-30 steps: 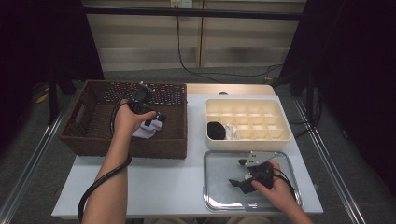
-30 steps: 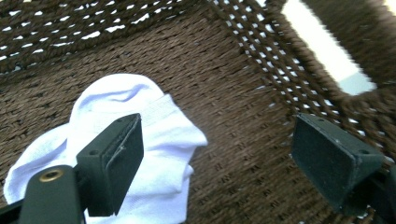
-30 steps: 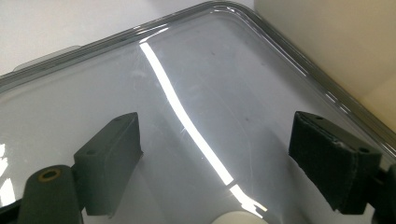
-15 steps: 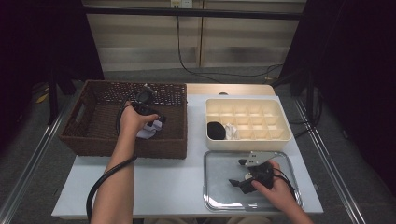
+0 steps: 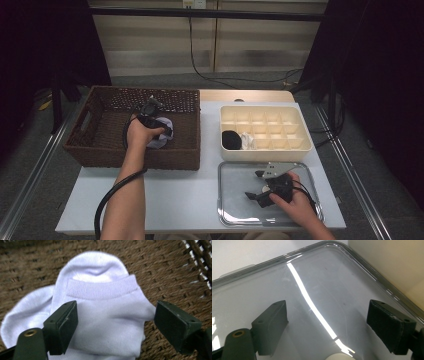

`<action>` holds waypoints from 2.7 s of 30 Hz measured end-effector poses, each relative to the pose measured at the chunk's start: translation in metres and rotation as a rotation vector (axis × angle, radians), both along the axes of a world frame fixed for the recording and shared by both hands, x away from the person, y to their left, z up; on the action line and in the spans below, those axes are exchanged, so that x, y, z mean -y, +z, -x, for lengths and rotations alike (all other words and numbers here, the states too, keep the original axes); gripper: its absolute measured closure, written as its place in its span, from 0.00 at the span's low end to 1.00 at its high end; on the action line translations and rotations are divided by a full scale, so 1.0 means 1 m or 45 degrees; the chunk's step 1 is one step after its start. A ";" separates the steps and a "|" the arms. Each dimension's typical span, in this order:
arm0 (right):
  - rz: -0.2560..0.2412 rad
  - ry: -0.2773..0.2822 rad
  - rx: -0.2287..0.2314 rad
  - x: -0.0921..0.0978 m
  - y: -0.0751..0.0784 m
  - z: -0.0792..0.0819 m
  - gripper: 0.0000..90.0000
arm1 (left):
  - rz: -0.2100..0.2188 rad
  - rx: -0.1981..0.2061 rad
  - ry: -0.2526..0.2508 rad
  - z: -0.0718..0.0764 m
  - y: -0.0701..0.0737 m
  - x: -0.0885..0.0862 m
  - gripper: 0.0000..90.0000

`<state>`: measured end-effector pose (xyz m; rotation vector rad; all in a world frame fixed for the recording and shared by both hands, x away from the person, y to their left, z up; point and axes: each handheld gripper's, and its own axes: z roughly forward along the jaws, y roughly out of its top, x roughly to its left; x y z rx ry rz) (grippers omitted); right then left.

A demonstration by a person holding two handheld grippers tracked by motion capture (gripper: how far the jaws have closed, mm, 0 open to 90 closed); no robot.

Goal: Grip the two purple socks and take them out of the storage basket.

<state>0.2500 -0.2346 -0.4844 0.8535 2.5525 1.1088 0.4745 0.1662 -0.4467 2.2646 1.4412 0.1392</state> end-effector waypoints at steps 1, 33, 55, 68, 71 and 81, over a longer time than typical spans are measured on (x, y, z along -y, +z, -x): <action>0.000 0.003 0.002 0.000 0.000 0.000 0.18 | 0.008 -0.014 0.011 0.000 -0.001 -0.001 0.25; -0.002 -0.001 0.001 0.000 0.000 0.000 0.18 | -0.021 -0.011 0.062 0.005 0.032 -0.009 0.80; -0.003 -0.002 -0.001 0.000 0.000 0.000 0.18 | 0.011 -0.024 0.043 0.005 0.040 -0.004 0.83; -0.002 -0.001 0.000 0.000 0.000 0.000 0.18 | -0.002 -0.033 0.025 0.008 0.039 0.000 0.81; -0.002 -0.001 0.000 0.000 0.000 0.000 0.18 | -0.020 -0.046 0.019 0.008 0.034 0.000 0.79; -0.003 -0.001 0.000 0.000 0.000 0.000 0.18 | -0.018 -0.060 0.042 0.006 0.030 0.002 0.74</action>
